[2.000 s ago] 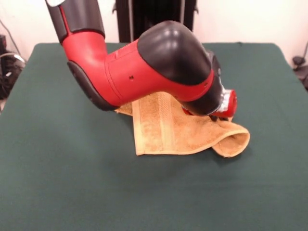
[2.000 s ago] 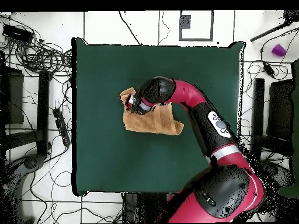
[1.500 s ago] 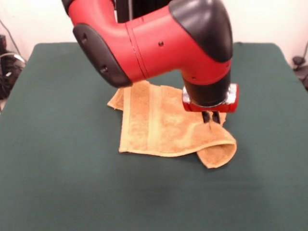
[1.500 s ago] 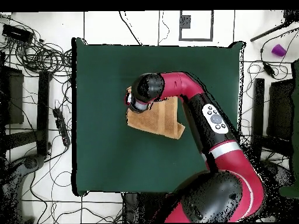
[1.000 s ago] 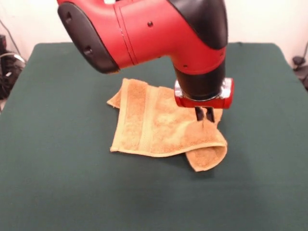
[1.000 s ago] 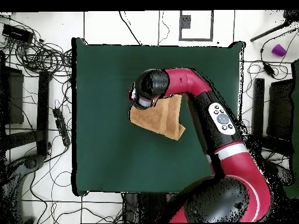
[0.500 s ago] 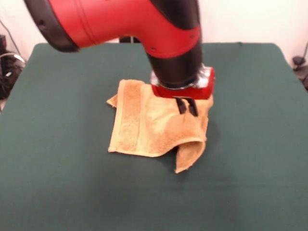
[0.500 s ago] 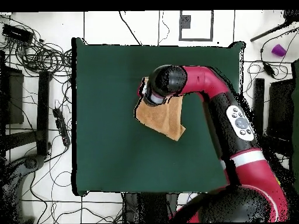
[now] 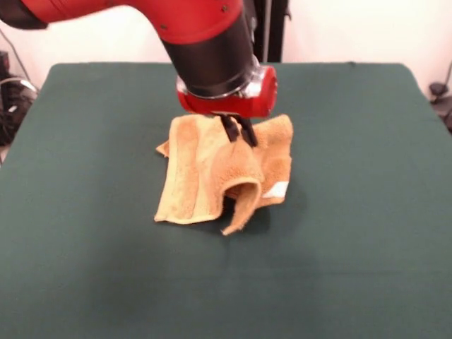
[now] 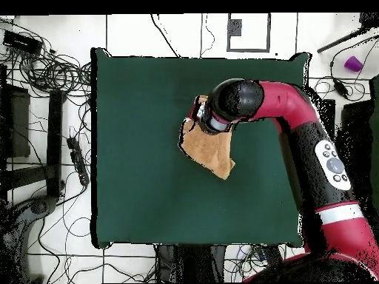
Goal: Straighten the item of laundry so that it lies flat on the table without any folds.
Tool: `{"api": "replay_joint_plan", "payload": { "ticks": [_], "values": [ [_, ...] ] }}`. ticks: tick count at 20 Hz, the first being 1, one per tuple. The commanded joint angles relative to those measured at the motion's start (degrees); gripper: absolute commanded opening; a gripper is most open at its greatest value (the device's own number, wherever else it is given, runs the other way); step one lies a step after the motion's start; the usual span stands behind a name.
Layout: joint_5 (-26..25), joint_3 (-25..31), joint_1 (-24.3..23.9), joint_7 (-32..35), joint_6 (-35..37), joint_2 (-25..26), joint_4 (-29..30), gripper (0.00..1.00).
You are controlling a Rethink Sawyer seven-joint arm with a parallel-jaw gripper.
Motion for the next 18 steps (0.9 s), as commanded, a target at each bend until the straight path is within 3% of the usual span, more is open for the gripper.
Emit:
{"api": "replay_joint_plan", "payload": {
  "ticks": [1,6,13,18],
  "values": [
    [1.1,3.1,1.8,-20.0,5.2,-0.6,5.2,0.00],
    [0.6,2.8,2.7,-17.9,2.5,-0.6,5.3,0.00],
    [1.7,3.3,2.4,-18.4,4.0,-0.6,4.5,0.00],
    [4.8,4.9,1.5,-16.7,6.5,-4.4,5.7,0.00]
  ]
}}
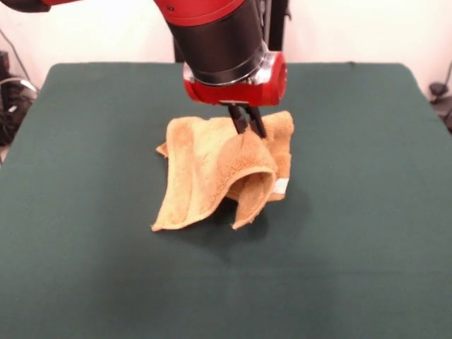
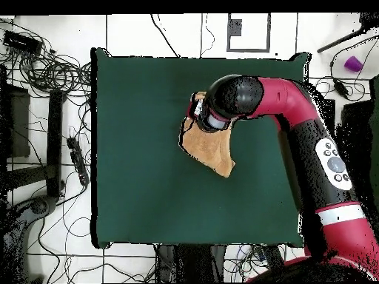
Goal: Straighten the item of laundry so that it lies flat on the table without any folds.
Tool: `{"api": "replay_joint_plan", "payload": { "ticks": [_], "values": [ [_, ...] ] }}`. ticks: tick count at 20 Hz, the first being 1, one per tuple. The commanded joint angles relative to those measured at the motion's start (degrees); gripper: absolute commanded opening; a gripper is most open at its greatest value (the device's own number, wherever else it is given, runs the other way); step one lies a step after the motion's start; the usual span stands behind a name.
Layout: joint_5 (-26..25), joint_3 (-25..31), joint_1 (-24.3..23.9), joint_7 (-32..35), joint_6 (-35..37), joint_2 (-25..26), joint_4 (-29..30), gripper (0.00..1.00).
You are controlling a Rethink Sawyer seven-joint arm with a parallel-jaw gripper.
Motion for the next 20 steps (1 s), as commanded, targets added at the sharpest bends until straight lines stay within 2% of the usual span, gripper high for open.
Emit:
{"api": "replay_joint_plan", "payload": {
  "ticks": [1,6,12,18,20],
  "values": [
    [4.7,4.5,0.8,-16.3,7.4,-3.9,5.5,0.00],
    [7.0,4.8,0.2,-16.8,10.8,-5.7,4.4,0.00],
    [10.4,6.5,-2.2,-16.5,13.9,-11.4,6.4,0.00],
    [11.1,8.1,-5.1,-16.5,10.5,-12.9,10.9,0.00],
    [12.0,8.5,-5.2,-16.0,11.7,-13.6,10.5,0.00]
  ]
}}
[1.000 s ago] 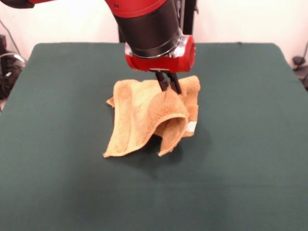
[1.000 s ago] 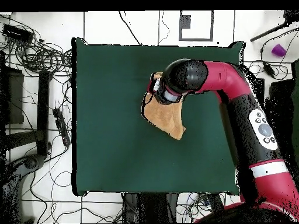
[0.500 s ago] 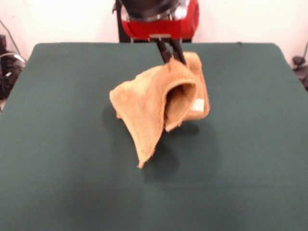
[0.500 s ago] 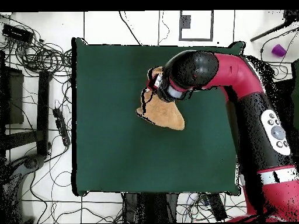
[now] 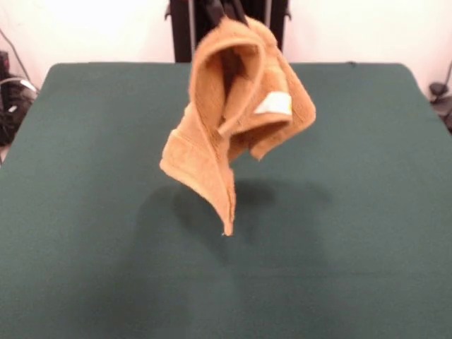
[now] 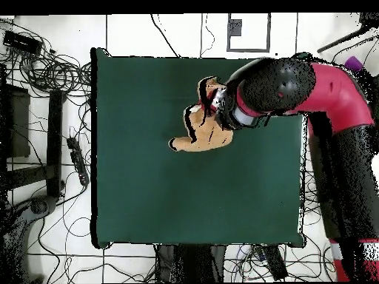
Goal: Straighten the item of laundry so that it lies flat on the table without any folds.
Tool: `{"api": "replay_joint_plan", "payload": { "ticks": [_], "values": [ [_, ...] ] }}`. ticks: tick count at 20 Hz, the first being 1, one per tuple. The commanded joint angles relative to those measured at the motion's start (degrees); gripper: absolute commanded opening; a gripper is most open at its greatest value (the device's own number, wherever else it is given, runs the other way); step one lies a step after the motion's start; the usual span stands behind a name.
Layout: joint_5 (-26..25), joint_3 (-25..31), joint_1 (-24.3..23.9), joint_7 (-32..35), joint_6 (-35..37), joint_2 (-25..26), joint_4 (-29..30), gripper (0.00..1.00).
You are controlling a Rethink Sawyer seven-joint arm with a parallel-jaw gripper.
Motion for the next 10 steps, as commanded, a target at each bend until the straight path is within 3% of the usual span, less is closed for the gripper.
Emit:
{"api": "replay_joint_plan", "payload": {
  "ticks": [1,10],
  "values": [
    [3.2,4.4,0.2,-15.7,4.8,-2.6,8.0,0.00],
    [3.2,3.3,2.7,-14.2,6.8,-1.1,4.1,0.00]
  ]
}}
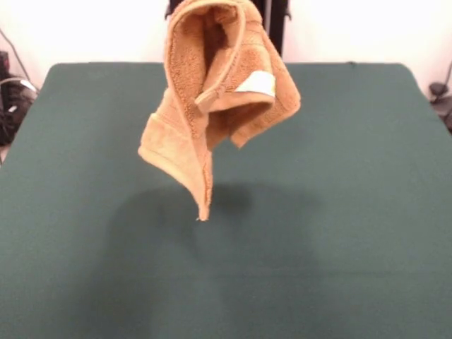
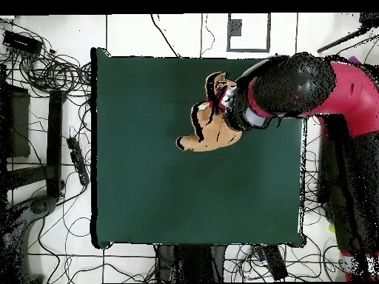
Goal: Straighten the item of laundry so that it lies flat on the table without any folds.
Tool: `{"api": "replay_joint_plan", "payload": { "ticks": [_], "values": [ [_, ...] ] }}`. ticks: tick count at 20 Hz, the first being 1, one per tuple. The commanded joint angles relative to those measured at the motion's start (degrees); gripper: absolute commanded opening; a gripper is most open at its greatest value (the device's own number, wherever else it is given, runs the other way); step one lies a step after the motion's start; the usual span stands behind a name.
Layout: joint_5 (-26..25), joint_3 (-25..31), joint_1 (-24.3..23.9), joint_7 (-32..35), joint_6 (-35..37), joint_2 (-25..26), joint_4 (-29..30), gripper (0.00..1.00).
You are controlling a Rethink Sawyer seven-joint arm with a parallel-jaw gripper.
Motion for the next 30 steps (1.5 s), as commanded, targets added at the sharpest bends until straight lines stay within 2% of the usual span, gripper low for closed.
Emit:
{"api": "replay_joint_plan", "payload": {
  "ticks": [1,4,9,13,16,20,23,25,27,30],
  "values": [
    [2.2,2.7,4.2,-14.0,7.0,2.0,2.5,0.00],
    [2.5,2.2,5.9,-12.7,9.6,1.9,-1.0,0.00],
    [-0.1,0.2,10.3,-11.3,9.3,5.8,-8.7,0.00],
    [-1.3,-1.5,14.0,-10.8,11.8,10.1,-17.5,0.00],
    [-2.6,-2.1,16.5,-11.8,16.3,13.2,-25.5,0.00],
    [-3.4,-2.1,18.6,-12.4,20.7,16.2,-32.8,0.00],
    [-3.1,-2.3,18.0,-12.8,17.6,16.1,-31.0,0.00],
    [-2.8,-2.5,16.7,-13.4,13.5,15.3,-26.9,0.00],
    [-2.6,-2.6,14.0,-13.9,6.5,13.4,-19.1,0.00],
    [-3.4,-2.1,10.9,-14.9,-0.5,11.3,-10.5,0.00]
  ]
}}
